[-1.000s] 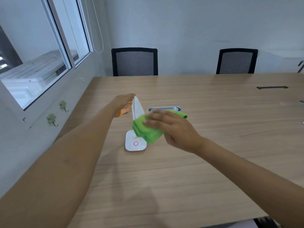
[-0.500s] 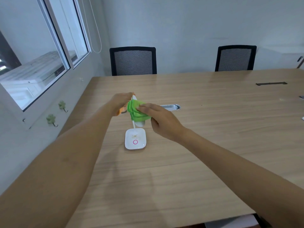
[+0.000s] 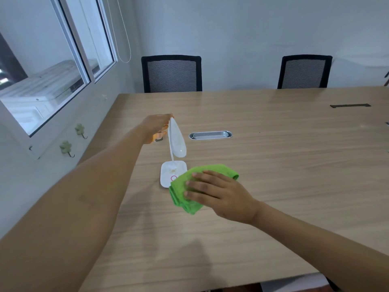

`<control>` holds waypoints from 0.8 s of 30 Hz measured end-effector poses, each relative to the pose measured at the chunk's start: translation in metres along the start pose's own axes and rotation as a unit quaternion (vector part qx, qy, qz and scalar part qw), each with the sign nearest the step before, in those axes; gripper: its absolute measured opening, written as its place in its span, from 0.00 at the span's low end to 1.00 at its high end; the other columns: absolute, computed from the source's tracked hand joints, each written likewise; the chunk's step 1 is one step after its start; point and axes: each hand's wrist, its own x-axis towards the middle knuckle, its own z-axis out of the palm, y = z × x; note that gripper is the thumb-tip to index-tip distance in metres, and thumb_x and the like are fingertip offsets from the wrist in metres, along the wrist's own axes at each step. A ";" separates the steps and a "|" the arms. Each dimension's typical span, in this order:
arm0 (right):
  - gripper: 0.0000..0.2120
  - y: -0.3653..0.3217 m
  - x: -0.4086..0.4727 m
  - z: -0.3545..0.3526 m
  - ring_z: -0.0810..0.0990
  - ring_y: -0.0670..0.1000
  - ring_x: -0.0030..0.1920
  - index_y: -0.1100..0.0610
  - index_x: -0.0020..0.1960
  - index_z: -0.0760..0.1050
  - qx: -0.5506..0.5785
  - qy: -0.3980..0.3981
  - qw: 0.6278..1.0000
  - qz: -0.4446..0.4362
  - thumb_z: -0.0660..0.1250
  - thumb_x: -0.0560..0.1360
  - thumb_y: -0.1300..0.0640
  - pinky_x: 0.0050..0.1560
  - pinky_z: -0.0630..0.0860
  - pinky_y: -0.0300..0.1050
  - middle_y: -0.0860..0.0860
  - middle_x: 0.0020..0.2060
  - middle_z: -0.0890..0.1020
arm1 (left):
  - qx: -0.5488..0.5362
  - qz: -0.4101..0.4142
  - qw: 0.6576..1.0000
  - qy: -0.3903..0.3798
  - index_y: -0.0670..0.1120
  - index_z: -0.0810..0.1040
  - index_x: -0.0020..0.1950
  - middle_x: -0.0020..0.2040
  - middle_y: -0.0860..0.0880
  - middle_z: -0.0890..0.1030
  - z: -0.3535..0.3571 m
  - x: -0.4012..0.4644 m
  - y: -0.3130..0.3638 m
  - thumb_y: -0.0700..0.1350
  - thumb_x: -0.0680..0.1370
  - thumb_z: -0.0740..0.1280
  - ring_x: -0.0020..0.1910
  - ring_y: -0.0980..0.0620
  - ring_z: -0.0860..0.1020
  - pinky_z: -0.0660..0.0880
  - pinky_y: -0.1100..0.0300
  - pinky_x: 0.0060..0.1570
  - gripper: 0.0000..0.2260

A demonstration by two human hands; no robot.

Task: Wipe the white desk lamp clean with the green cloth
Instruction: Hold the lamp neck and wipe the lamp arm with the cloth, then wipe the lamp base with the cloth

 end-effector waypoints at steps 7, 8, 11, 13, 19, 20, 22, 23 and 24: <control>0.24 0.020 -0.008 0.061 0.82 0.55 0.57 0.56 0.58 0.80 0.018 -0.141 0.983 0.115 0.53 0.69 0.66 0.61 0.75 0.47 0.52 0.55 0.84 | 0.181 0.049 0.981 0.046 0.49 0.75 0.54 0.54 0.47 0.76 -0.019 -0.007 -0.047 0.58 0.78 0.57 0.53 0.48 0.74 0.69 0.57 0.58 0.15; 0.25 0.022 -0.007 0.069 0.82 0.55 0.57 0.57 0.58 0.80 0.026 -0.156 0.978 0.133 0.53 0.68 0.65 0.60 0.77 0.47 0.53 0.55 0.84 | 0.264 0.069 0.961 0.051 0.50 0.76 0.56 0.55 0.45 0.77 -0.026 -0.010 -0.064 0.57 0.79 0.56 0.56 0.47 0.74 0.68 0.56 0.59 0.15; 0.27 0.027 0.003 0.093 0.83 0.57 0.55 0.60 0.58 0.80 0.047 -0.179 0.964 0.193 0.51 0.65 0.65 0.51 0.82 0.49 0.55 0.55 0.84 | 0.416 0.056 0.906 0.050 0.47 0.67 0.72 0.73 0.44 0.68 -0.048 -0.018 -0.126 0.54 0.80 0.55 0.73 0.46 0.65 0.59 0.55 0.71 0.22; 0.26 0.029 0.012 0.109 0.84 0.59 0.53 0.62 0.57 0.79 0.058 -0.183 0.955 0.225 0.50 0.66 0.65 0.48 0.83 0.52 0.58 0.54 0.85 | 0.479 -0.006 0.877 0.036 0.50 0.56 0.77 0.78 0.45 0.57 -0.061 -0.022 -0.169 0.57 0.80 0.52 0.77 0.46 0.54 0.51 0.53 0.75 0.26; 0.25 0.034 0.055 0.144 0.86 0.60 0.47 0.64 0.53 0.81 0.050 -0.208 0.947 0.241 0.50 0.65 0.63 0.41 0.83 0.52 0.60 0.49 0.86 | 0.575 -0.039 0.816 0.048 0.56 0.49 0.77 0.80 0.48 0.51 -0.079 -0.049 -0.251 0.61 0.78 0.48 0.78 0.45 0.50 0.50 0.47 0.75 0.27; 0.25 0.036 0.062 0.149 0.86 0.60 0.46 0.64 0.52 0.81 0.049 -0.212 0.947 0.238 0.51 0.65 0.62 0.41 0.83 0.52 0.61 0.48 0.86 | 0.576 -0.041 0.815 0.046 0.57 0.49 0.77 0.80 0.49 0.50 -0.080 -0.051 -0.258 0.61 0.78 0.47 0.78 0.46 0.49 0.50 0.47 0.75 0.27; 0.22 0.035 0.071 0.155 0.84 0.62 0.50 0.65 0.54 0.80 0.059 -0.229 0.941 0.241 0.53 0.68 0.63 0.46 0.82 0.53 0.62 0.51 0.85 | 0.588 -0.042 0.807 0.044 0.59 0.48 0.77 0.80 0.50 0.48 -0.082 -0.055 -0.268 0.62 0.78 0.45 0.78 0.47 0.47 0.48 0.46 0.75 0.27; 0.21 0.035 0.073 0.159 0.81 0.63 0.57 0.65 0.59 0.78 0.072 -0.234 0.937 0.249 0.55 0.71 0.65 0.54 0.80 0.53 0.63 0.56 0.82 | 0.592 -0.040 0.804 0.047 0.59 0.47 0.77 0.80 0.50 0.47 -0.082 -0.056 -0.272 0.62 0.78 0.45 0.78 0.47 0.47 0.47 0.46 0.75 0.27; 0.20 0.036 0.074 0.165 0.75 0.62 0.64 0.64 0.65 0.73 0.081 -0.234 0.935 0.253 0.57 0.73 0.67 0.62 0.74 0.53 0.63 0.64 0.77 | 0.590 -0.036 0.805 0.054 0.59 0.47 0.77 0.80 0.51 0.47 -0.082 -0.056 -0.275 0.62 0.78 0.45 0.78 0.48 0.46 0.46 0.46 0.75 0.27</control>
